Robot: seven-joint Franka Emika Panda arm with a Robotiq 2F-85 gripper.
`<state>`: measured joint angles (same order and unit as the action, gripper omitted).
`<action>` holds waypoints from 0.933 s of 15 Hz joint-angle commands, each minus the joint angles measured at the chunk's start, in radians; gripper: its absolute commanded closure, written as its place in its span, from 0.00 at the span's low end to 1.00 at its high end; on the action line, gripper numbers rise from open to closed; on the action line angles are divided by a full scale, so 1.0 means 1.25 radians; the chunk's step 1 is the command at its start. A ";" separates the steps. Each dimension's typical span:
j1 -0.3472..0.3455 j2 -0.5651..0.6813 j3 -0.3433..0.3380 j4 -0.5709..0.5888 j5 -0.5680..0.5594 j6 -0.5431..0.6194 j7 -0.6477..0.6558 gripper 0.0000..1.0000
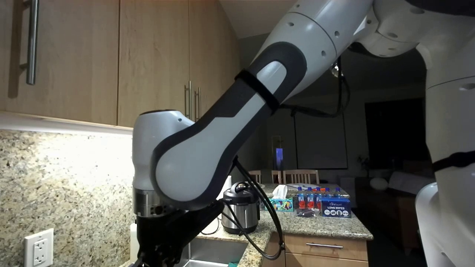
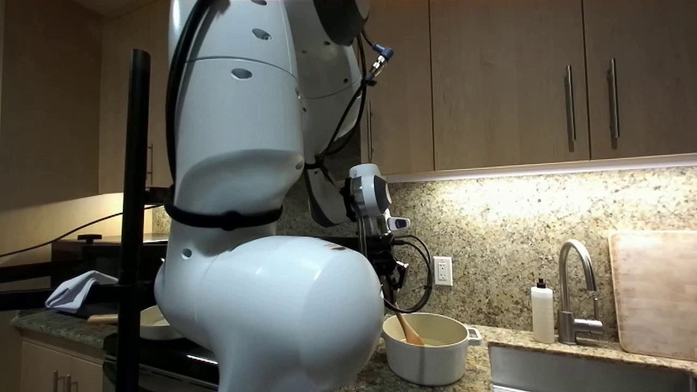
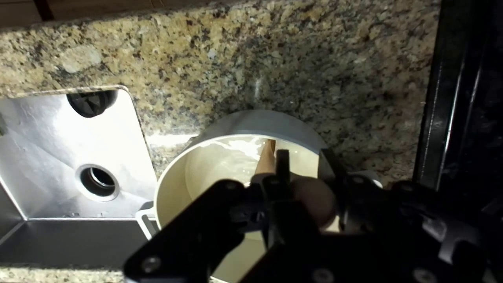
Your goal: Pick up the cooking stick and stir in the pot
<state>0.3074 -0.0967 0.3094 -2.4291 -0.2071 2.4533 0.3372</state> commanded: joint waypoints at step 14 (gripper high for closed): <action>-0.018 0.201 -0.033 0.234 0.092 -0.016 -0.261 0.94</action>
<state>0.3002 0.0849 0.2753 -2.2034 -0.1246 2.4508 0.0428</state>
